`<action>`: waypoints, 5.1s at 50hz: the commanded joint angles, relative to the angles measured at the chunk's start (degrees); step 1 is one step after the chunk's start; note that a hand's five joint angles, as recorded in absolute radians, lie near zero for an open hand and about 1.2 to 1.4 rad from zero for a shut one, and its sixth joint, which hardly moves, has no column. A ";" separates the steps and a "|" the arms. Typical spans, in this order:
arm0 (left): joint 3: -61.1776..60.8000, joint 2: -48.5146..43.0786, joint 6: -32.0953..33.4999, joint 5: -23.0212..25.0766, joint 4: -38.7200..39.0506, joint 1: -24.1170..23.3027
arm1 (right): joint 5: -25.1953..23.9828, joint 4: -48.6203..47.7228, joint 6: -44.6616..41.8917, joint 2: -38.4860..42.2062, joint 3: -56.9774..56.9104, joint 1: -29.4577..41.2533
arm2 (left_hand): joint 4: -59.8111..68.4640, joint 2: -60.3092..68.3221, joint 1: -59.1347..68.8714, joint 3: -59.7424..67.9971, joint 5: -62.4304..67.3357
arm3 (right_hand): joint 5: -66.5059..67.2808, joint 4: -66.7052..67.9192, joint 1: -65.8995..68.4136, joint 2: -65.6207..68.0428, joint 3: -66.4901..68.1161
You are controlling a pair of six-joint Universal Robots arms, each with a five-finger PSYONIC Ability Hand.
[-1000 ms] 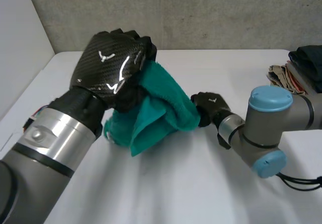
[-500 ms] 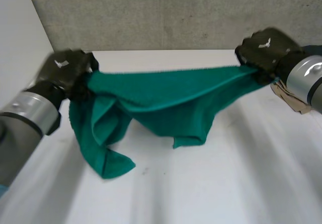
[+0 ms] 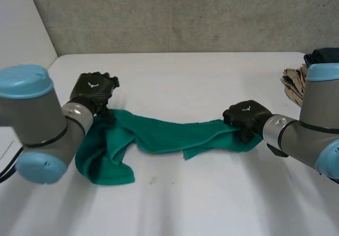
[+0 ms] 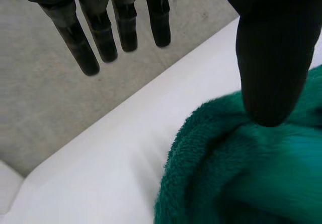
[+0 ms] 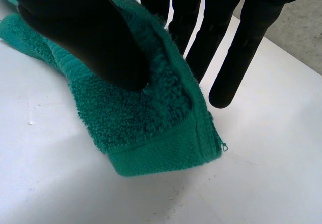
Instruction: Fold the laundry.
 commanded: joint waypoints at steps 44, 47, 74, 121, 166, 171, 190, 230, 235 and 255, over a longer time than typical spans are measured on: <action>-10.61 14.75 -16.65 -4.77 3.39 1.99 | 0.69 -1.02 -3.95 -11.27 -0.43 -5.35 | 60.77 60.64 60.17 60.67 60.70 | 11.51 11.37 14.82 12.37 12.10; -10.34 20.82 -13.58 -2.22 0.50 3.83 | 0.69 1.77 -6.40 -16.70 -2.27 -6.84 | 60.77 60.64 60.17 60.67 60.70 | 11.51 11.37 14.82 12.37 12.10; 8.27 5.03 11.22 6.05 -11.74 11.04 | 2.53 25.79 -13.38 -4.10 -33.36 -10.89 | 60.77 60.64 60.17 60.67 60.70 | 11.51 11.37 14.82 12.37 12.10; -13.50 -5.54 11.66 13.87 20.53 12.62 | 4.65 -10.16 -4.57 5.68 -2.37 -6.49 | 26.02 25.88 25.41 25.91 25.95 | 11.51 11.37 14.82 12.37 12.10; -5.95 -13.44 5.95 9.12 13.58 17.28 | 0.87 -9.99 -3.87 2.70 -0.61 -11.24 | 21.08 20.95 20.48 20.98 21.01 | 11.51 11.37 14.82 12.37 12.10; -2.01 -15.28 2.09 10.96 10.00 17.28 | 1.04 -9.99 -4.04 2.70 -0.52 -11.50 | 40.66 40.52 40.05 40.55 40.58 | 11.51 11.37 14.82 12.37 12.10; -13.41 18.69 3.57 7.01 -1.17 17.28 | 1.66 11.52 -17.21 -13.55 -2.01 -12.29 | 60.77 60.64 60.17 60.67 60.70 | 11.51 11.37 14.82 12.37 12.10; 25.51 -5.01 11.40 5.70 38.88 11.48 | 14.40 -26.01 1.65 6.04 -43.78 -4.12 | 60.77 60.64 60.17 60.67 60.70 | 11.51 11.37 14.82 12.37 12.10; 27.63 -6.94 9.03 2.44 31.79 12.18 | 14.23 -30.12 3.25 5.42 -41.13 -3.77 | 60.77 60.64 60.17 60.67 60.70 | 11.51 11.37 14.82 12.37 12.10; -0.66 -10.90 6.82 10.27 22.03 11.31 | 11.77 -0.51 -2.62 20.10 -37.53 -3.42 | 60.77 60.64 60.17 60.67 60.70 | 11.51 11.37 14.82 12.37 12.10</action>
